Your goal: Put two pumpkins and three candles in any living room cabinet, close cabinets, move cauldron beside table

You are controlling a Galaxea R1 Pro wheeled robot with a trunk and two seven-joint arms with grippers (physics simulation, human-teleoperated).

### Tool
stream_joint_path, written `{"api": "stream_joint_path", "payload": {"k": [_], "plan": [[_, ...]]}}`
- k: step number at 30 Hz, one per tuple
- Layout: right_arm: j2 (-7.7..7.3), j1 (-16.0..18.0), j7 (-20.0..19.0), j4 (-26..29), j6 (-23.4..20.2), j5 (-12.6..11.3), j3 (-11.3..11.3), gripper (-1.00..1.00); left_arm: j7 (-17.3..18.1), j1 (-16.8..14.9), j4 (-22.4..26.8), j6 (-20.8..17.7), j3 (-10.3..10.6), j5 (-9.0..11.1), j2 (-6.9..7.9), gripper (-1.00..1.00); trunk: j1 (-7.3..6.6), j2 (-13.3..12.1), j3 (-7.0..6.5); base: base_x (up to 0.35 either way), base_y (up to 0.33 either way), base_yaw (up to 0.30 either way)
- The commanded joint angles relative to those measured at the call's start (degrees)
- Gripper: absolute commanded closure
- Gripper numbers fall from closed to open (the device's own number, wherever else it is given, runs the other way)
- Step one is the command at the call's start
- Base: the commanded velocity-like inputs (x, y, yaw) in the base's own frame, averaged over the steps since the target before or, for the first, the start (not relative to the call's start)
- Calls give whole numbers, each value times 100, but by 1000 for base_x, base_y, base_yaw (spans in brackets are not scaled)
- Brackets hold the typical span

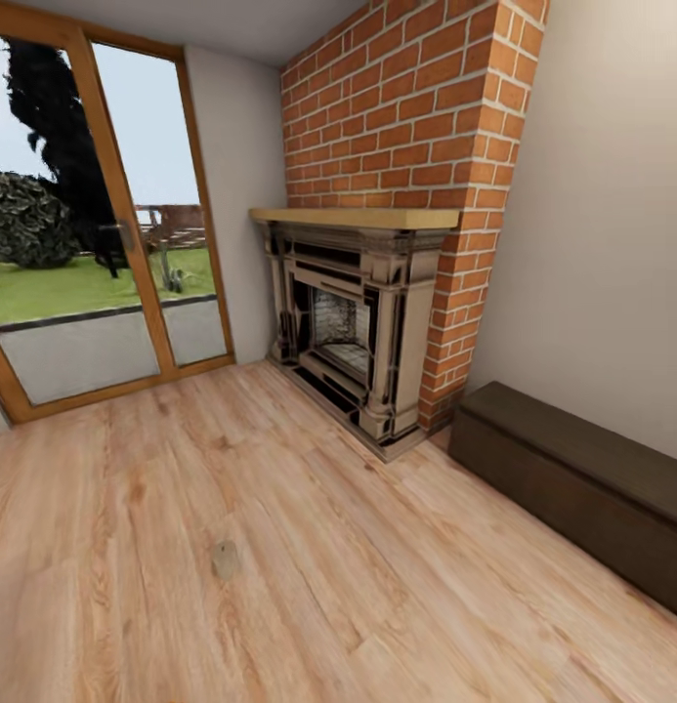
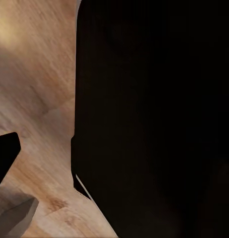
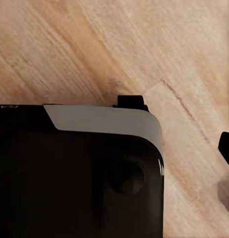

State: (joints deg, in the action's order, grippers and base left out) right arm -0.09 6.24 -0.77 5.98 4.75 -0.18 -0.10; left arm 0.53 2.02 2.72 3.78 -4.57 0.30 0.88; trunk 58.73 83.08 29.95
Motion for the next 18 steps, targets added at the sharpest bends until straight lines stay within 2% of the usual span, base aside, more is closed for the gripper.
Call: {"api": "stream_joint_path", "payload": {"k": [1,8,18], "plan": [[-4,0,-1,3,-4,0,-4,-100,0,0,0,0,0,-2,0,-100,0,0,-1,336,0,-275],[21,0,8,8,-48,-8,-14,-100,-2,0,0,0,0,-3,0,-100,0,0,34,325,0,-204],[26,0,7,14,-58,-15,-16,-100,-26,0,0,2,0,-4,0,-100,0,0,124,41,0,-25]]}}
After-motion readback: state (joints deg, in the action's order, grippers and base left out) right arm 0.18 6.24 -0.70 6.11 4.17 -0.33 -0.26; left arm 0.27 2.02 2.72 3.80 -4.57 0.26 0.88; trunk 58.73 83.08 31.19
